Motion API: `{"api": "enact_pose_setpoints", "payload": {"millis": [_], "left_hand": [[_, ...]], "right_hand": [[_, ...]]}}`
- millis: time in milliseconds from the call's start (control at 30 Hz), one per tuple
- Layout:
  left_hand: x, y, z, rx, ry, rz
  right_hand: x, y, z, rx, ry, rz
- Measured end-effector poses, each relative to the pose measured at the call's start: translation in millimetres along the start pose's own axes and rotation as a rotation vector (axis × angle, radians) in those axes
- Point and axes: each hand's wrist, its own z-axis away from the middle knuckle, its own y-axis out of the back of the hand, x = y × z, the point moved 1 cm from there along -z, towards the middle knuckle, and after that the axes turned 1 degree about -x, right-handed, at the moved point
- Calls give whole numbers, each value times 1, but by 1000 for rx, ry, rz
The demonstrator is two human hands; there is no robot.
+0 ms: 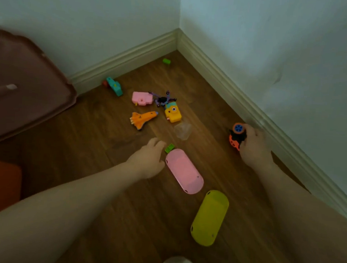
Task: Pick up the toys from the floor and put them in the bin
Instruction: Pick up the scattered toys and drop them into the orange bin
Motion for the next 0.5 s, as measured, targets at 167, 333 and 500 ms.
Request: {"api": "enact_pose_setpoints", "payload": {"millis": [167, 333, 500], "left_hand": [[19, -3, -43, -22, 29, -108], [40, 10, -75, 98, -111, -395], [49, 10, -95, 12, -143, -578]], "right_hand": [[-5, -16, -17, -69, 63, -70], [-24, -32, -27, -63, 156, -148], [-26, -41, -26, -67, 240, -213]]}}
